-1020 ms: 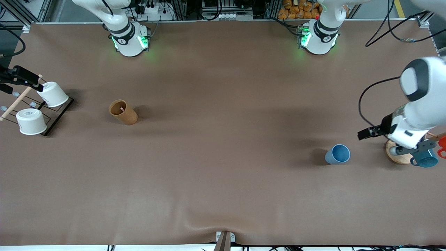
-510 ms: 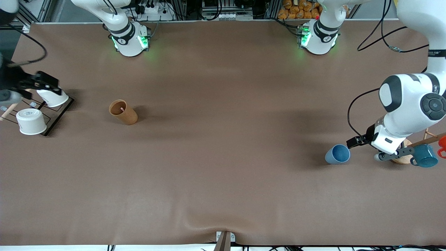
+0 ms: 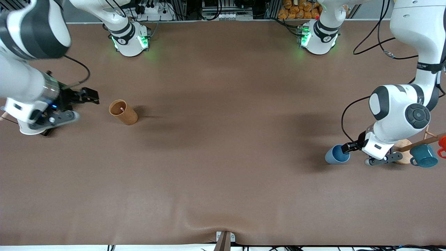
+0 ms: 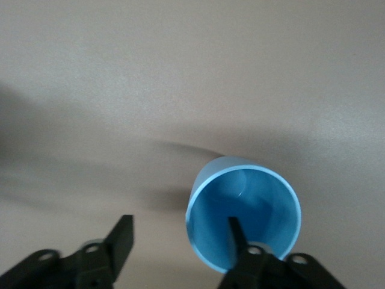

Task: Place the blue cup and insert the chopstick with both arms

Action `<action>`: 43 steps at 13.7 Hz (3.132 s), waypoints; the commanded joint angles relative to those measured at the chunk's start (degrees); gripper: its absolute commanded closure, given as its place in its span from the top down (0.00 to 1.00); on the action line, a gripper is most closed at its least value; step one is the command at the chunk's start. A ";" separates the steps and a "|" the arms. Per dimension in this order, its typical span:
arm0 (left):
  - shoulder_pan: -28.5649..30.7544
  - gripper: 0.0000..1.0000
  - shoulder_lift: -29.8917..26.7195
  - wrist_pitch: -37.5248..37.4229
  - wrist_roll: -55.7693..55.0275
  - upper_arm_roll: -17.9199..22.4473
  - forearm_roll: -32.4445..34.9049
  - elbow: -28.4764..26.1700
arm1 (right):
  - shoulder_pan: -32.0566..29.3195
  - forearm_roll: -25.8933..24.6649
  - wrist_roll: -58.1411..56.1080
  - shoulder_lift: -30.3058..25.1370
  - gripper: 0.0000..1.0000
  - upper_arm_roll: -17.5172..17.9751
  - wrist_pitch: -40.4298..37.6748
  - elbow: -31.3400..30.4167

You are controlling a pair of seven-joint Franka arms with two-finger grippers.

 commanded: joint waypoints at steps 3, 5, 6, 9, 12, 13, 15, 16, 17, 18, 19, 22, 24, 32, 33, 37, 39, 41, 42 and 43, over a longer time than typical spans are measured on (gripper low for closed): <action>-0.15 0.10 1.92 2.43 0.93 -0.13 -0.12 0.27 | 4.15 -0.58 -0.19 3.09 1.00 -0.52 -1.50 0.29; -0.41 0.00 1.84 2.53 1.02 -0.47 -0.04 0.27 | 4.24 -0.58 -0.28 4.77 1.00 -0.43 -1.06 0.20; -0.50 0.00 1.23 2.27 0.76 -1.87 -0.12 0.18 | 4.85 -0.84 -0.63 5.03 1.00 -0.52 -0.97 0.37; -0.41 0.00 -1.40 1.04 -0.03 -6.87 -0.12 0.35 | 9.16 -4.88 -2.30 6.71 1.00 -0.52 -0.01 -1.11; -1.29 0.00 -3.25 -2.47 -3.44 -16.01 -0.04 1.49 | 9.08 -7.17 -6.93 8.10 1.00 -0.52 1.04 -2.96; -2.86 0.00 -3.34 -4.14 -5.46 -17.25 -0.04 2.45 | 8.90 -7.26 -8.61 8.29 1.00 -0.52 1.66 -4.19; -8.30 0.00 -3.69 -6.34 -6.53 -17.53 0.57 3.95 | 8.99 -7.26 -8.98 8.29 1.00 -0.52 2.63 -6.47; -10.50 0.00 -4.04 -7.48 -8.28 -17.62 0.67 4.83 | 9.08 -7.26 -9.07 8.20 1.00 -0.52 3.41 -7.53; -13.39 0.00 -4.22 -8.54 -12.21 -17.62 0.67 5.18 | 9.08 -7.26 -9.51 8.20 1.00 -0.52 3.86 -8.49; -16.73 0.00 -4.05 -8.63 -16.95 -17.62 0.75 5.54 | 8.99 -7.26 -9.95 8.20 1.00 -0.52 3.95 -8.94; -19.55 0.00 -3.53 -8.64 -21.17 -17.53 0.84 5.71 | 8.99 -7.26 -9.95 8.11 1.00 -0.52 3.95 -9.47; -26.15 0.00 -1.16 -8.64 -31.81 -17.53 4.43 7.03 | 8.90 -7.26 -9.95 8.11 1.00 -0.52 5.35 -11.40; -30.37 0.00 1.04 -8.64 -38.23 -17.44 5.06 8.87 | 9.16 -7.78 -10.04 8.20 1.00 -0.52 6.67 -11.67; -37.15 0.00 8.52 -8.64 -50.66 -17.00 9.90 12.66 | 9.16 -8.84 -9.07 8.29 0.51 -0.52 6.94 -11.93; -37.07 0.34 8.43 -8.64 -50.92 -16.91 9.90 12.66 | 9.25 -8.84 -9.07 8.29 0.51 -0.52 6.94 -11.93; -35.84 1.00 4.93 -10.90 -51.18 -16.74 10.16 12.66 | 9.16 -8.84 -8.98 8.29 0.51 -0.52 6.50 -11.84; -32.86 1.00 0.11 -17.91 -51.01 -16.83 10.16 14.58 | 9.16 -8.84 -8.90 8.29 0.48 -0.43 6.23 -11.84; -28.74 1.00 -3.85 -25.56 -50.40 -16.83 10.25 18.44 | 9.08 -8.75 -8.81 8.29 0.33 -0.52 6.23 -11.84; -26.37 1.00 -5.09 -28.30 -49.87 -16.83 10.33 20.29 | 8.99 -8.58 -8.72 8.29 0.21 -0.52 6.23 -11.84; -23.21 1.00 -6.76 -29.89 -48.39 -16.83 10.33 21.52 | 8.90 -8.40 -8.37 8.29 0.14 -0.52 6.32 -11.84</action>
